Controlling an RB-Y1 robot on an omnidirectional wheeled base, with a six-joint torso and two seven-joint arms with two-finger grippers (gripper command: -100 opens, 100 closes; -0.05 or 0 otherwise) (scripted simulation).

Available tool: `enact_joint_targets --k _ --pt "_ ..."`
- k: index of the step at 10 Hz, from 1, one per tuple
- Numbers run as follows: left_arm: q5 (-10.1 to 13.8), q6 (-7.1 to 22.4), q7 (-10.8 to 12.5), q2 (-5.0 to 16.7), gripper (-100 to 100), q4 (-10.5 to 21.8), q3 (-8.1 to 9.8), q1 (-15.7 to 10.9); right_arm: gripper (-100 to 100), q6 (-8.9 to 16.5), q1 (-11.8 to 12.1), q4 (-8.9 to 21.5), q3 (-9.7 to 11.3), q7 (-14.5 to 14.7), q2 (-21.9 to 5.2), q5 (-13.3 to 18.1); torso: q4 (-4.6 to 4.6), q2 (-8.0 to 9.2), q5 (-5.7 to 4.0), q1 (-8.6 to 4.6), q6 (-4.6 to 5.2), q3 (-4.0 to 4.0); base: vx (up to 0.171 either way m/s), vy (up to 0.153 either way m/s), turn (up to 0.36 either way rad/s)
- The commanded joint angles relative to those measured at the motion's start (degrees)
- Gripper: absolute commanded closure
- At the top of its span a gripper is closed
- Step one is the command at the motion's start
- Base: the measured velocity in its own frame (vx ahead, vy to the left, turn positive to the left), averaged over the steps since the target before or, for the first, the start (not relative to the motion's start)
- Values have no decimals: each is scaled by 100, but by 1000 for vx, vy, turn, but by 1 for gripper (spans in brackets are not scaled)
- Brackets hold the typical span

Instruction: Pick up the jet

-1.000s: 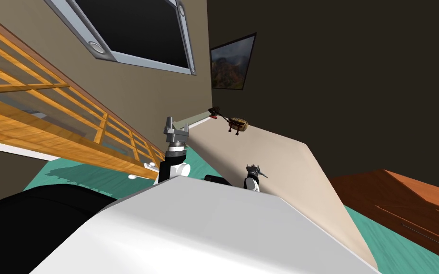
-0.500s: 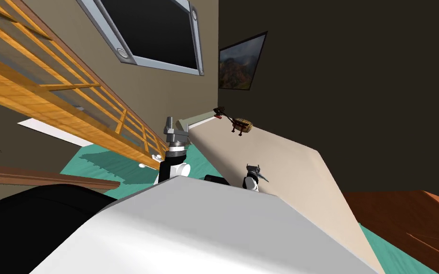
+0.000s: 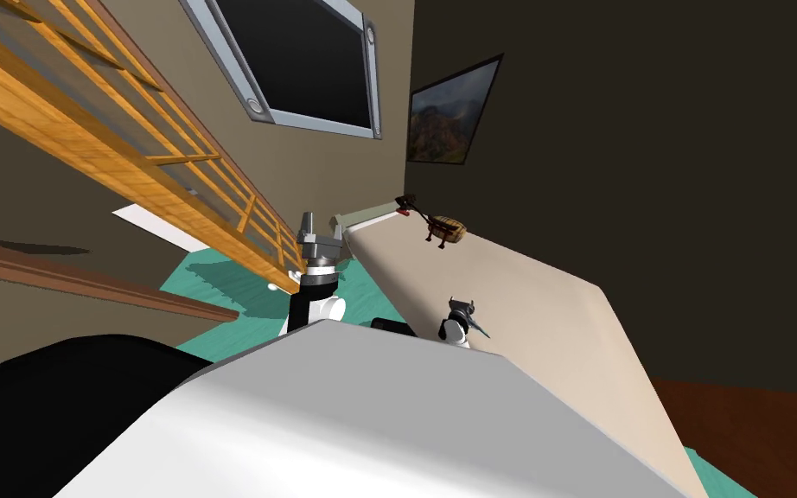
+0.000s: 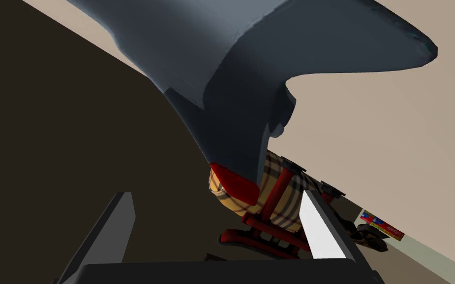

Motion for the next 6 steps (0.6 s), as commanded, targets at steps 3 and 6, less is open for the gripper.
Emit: enact_joint_targets --k 3,6 --pt "0 0 0 1 0 0 0 -2 -100 591 -80 92 302 98 -102 -638 4 14 -5 -24 -6 9 -59 -85 315" --pt "0 0 0 1 0 0 0 -2 -100 992 -166 190 603 195 -201 -1172 0 0 -2 -14 -6 0 -42 -69 252"
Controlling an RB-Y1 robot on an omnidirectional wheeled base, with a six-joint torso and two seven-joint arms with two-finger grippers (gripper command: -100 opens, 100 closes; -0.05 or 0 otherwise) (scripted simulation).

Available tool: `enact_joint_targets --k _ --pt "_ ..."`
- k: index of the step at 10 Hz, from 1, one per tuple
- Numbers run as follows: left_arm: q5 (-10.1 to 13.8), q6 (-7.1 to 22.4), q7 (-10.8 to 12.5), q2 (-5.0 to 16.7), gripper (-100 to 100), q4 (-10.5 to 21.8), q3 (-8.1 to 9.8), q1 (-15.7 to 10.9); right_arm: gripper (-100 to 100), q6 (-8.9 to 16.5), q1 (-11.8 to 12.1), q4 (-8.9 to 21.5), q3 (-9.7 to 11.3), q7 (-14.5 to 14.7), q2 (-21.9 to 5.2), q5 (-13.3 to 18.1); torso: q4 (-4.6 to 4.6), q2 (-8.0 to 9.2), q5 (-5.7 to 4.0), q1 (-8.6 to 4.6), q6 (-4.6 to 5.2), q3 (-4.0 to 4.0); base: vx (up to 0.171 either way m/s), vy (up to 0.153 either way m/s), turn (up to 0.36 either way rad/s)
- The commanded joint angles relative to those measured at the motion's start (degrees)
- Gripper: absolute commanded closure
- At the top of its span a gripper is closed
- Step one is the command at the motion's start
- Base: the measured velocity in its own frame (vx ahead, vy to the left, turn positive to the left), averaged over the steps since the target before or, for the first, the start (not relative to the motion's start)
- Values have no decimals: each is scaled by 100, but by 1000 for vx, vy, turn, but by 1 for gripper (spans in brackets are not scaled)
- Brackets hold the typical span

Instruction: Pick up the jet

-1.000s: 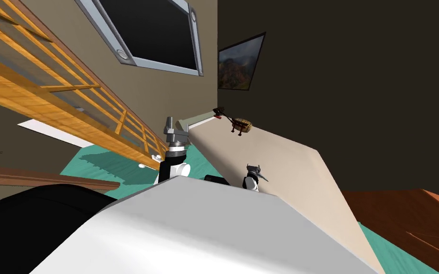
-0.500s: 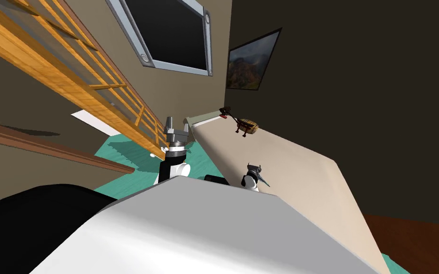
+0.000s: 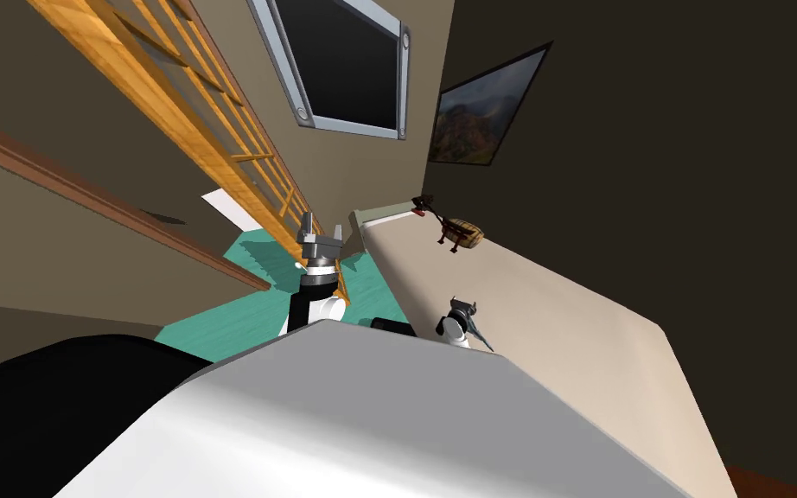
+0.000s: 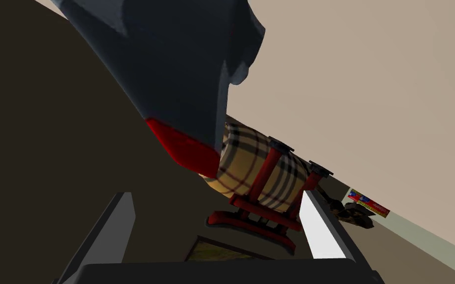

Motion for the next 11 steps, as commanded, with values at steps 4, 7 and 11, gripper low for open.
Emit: enact_joint_targets --k 4,7,11 --pt "0 0 0 -1 0 0 0 2 -100 615 -117 154 335 77 -124 -744 -6 -28 8 41 4 -16 -26 -30 95" --pt "0 0 0 0 0 0 0 1 -100 933 -117 154 357 77 -124 -1227 -2 -11 2 13 4 -6 -44 -62 219" --pt "0 0 0 0 0 0 1 2 -100 1516 -204 252 658 173 -223 -1930 -2 -9 2 14 7 -5 -56 -62 220"
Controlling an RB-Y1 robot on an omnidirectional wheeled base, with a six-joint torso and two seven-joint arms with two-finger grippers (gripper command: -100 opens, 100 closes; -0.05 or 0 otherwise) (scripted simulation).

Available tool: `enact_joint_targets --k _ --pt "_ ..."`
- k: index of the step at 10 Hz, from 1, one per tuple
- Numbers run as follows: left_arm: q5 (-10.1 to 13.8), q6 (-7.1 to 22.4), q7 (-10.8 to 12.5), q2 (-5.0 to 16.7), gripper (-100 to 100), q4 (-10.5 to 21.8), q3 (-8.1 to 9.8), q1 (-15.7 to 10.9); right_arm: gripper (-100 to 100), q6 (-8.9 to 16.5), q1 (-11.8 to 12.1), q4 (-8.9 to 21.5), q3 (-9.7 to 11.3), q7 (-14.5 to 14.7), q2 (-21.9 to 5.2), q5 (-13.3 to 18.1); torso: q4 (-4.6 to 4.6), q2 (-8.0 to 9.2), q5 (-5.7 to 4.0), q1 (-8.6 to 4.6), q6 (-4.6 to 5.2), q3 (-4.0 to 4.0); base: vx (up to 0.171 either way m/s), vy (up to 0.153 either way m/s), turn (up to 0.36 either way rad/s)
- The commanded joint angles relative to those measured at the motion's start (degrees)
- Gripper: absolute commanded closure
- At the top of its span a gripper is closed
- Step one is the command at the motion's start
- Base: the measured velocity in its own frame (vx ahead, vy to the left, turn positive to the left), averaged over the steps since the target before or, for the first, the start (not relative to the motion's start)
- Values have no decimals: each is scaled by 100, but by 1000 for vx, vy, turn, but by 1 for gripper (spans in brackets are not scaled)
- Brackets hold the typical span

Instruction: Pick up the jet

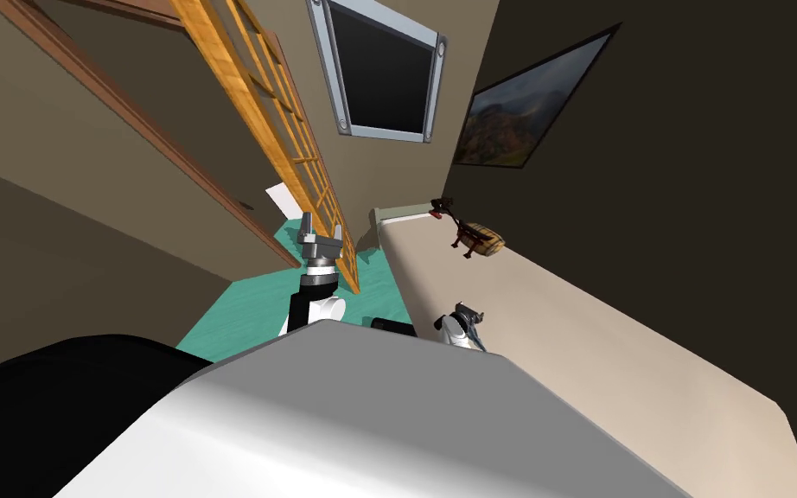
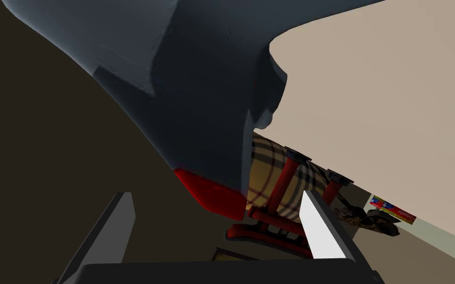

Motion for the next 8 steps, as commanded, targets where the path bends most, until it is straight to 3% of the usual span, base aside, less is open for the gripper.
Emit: enact_joint_targets --k 1,2,4,5,6,8 --pt "0 0 0 0 0 0 0 0 -100 286 -34 10 286 136 -87 -286 0 0 0 0 0 0 -73 -41 392" --pt "0 0 0 0 0 0 -1 -2 -100 430 -34 10 303 136 -87 -459 3 13 -1 -8 -8 7 -95 -75 496" --pt "0 0 0 0 0 0 1 0 -100 619 -34 10 303 136 -87 -826 3 13 -3 -18 2 7 -39 -36 8" --pt "0 0 0 0 0 0 0 0 -100 855 -121 108 583 232 -186 -1005 0 0 -1 -7 2 0 -89 -67 372" --pt "0 0 0 1 0 0 0 -2 -100 1000 -121 108 604 232 -186 -1177 3 16 -3 -20 -6 8 -106 -85 465" --pt "0 0 0 1 0 0 1 0 -100 1202 -121 108 604 232 -186 -1538 2 9 -3 -15 2 6 -30 -18 31"
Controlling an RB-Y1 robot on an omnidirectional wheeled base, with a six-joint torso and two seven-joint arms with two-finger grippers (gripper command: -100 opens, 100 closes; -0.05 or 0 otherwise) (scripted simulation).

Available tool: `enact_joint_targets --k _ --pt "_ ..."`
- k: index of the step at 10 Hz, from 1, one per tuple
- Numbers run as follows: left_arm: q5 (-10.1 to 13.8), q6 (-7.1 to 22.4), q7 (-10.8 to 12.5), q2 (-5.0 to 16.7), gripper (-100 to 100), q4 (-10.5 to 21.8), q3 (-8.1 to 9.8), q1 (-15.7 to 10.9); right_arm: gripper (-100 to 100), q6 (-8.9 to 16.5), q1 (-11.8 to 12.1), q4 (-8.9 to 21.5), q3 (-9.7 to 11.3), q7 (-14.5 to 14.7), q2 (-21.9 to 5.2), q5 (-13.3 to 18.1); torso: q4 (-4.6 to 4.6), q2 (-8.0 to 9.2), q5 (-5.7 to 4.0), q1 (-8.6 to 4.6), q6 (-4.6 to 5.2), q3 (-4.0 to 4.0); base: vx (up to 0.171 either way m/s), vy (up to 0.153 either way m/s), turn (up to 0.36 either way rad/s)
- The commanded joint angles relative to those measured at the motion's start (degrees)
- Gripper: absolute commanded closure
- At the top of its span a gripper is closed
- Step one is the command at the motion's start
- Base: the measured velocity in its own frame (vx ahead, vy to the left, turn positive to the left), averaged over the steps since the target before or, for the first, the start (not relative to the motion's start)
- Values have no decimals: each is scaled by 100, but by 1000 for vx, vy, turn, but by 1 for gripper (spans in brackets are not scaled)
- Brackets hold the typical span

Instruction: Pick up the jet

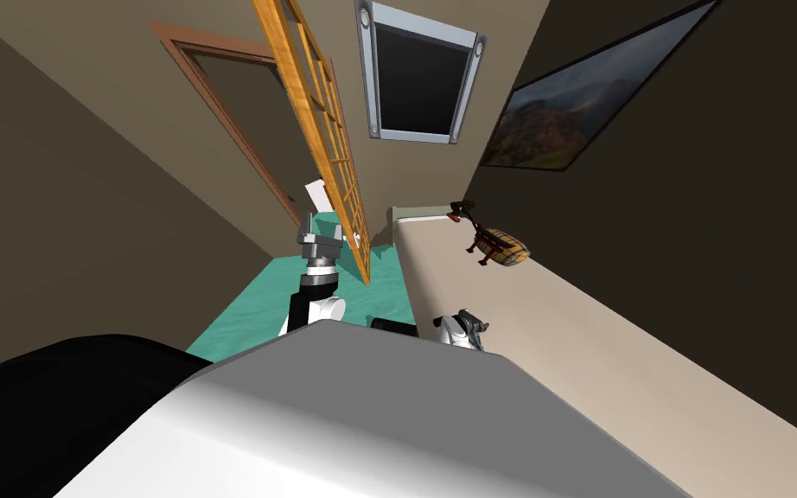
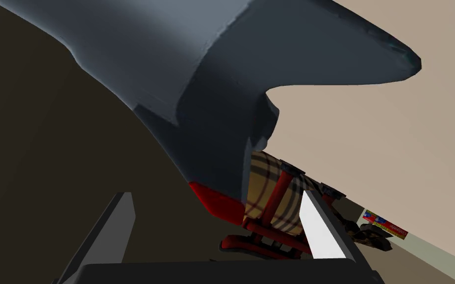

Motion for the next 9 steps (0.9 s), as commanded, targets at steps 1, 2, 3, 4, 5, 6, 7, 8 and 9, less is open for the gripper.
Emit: enact_joint_targets --k 1,2,3,4,5,6,7,8,9 --pt "0 0 0 0 0 0 0 0 -100 58 -7 26 8 -22 3 -169 0 0 0 0 0 0 9 12 -21" --pt "0 0 0 0 0 0 0 0 -100 332 -93 124 293 75 -96 -395 -2 -10 1 6 -1 -6 -83 -24 353" --pt "0 0 0 0 0 0 -1 -2 -100 466 -93 124 309 75 -96 -560 2 13 0 -3 -7 6 -123 -59 460" --pt "0 0 0 0 0 0 0 -2 -100 634 -93 124 309 75 -96 -724 6 29 -3 -15 -5 17 -66 -49 133" --pt "0 0 0 0 0 0 0 0 -100 640 -93 124 309 75 -96 -887 4 19 -3 -16 1 11 -14 -20 -22" --pt "0 0 0 0 0 0 0 0 -100 885 -180 222 589 171 -195 -1071 1 1 -2 -9 1 1 -99 -41 361" --pt "0 0 0 0 0 0 0 -2 -100 1027 -180 222 610 171 -195 -1250 4 21 -2 -14 -6 11 -119 -53 431" --pt "0 0 0 0 0 0 0 -2 -100 1213 -180 222 610 171 -195 -1421 7 30 -3 -17 -3 17 -56 -34 134" --pt "0 0 0 0 0 0 0 0 -100 1223 -180 222 610 171 -195 -1600 4 15 -3 -15 1 9 -8 -10 -18"
